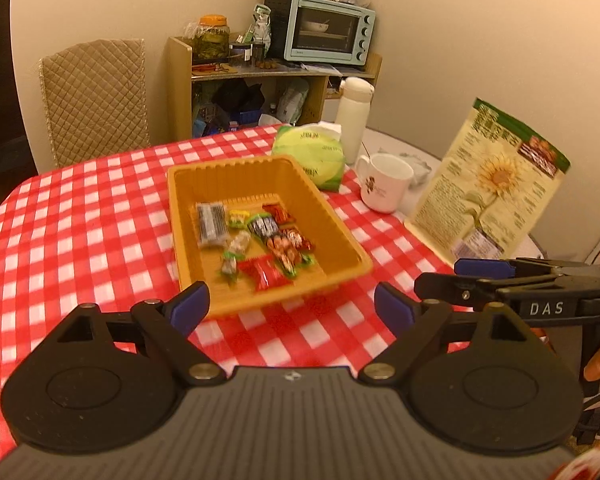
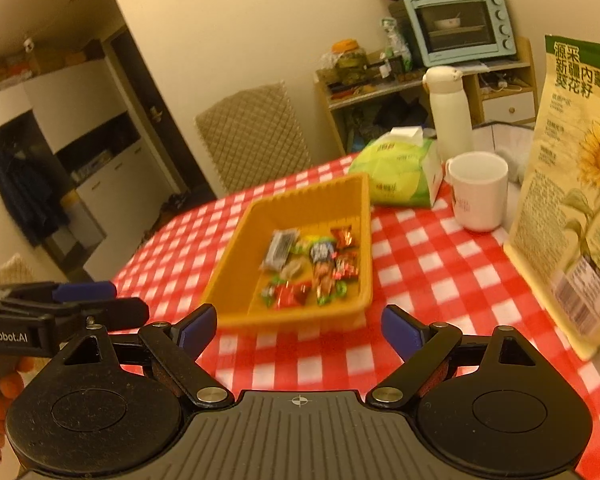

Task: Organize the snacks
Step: 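Move both grippers back toward the two remaining red candies on the tablecloth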

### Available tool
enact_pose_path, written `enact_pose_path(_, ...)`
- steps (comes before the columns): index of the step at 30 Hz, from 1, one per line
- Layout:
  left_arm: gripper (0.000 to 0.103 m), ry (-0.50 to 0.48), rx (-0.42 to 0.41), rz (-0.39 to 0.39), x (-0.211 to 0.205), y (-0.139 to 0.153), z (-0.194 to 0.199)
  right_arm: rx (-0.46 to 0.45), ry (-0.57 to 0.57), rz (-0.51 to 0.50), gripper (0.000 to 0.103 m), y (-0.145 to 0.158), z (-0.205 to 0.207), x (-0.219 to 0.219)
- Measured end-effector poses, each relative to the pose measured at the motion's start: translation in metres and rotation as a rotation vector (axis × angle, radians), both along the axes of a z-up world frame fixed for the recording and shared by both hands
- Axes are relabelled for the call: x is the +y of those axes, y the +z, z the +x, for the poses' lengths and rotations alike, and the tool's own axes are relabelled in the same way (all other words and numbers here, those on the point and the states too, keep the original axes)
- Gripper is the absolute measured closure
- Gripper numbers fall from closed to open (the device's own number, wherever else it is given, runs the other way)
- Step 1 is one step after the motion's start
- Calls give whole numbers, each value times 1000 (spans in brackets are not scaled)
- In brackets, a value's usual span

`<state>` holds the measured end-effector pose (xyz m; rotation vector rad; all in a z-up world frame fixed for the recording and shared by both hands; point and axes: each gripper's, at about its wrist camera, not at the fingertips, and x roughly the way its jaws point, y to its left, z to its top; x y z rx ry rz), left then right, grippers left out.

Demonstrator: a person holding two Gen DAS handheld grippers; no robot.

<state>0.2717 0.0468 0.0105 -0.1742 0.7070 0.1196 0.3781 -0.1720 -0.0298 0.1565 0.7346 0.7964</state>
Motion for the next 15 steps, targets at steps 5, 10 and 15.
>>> enact_pose_path(5,15,19,17,-15,-10,-5,-28,-7,57,-40,14,-4,-25,-6)
enact_pose_path(10,15,46,42,-39,-17,-16,-50,-4,96,-79,14,-12,-45,-14)
enact_pose_path(15,15,77,82,-48,-21,-31,-66,21,91,-122,14,-26,-56,-20)
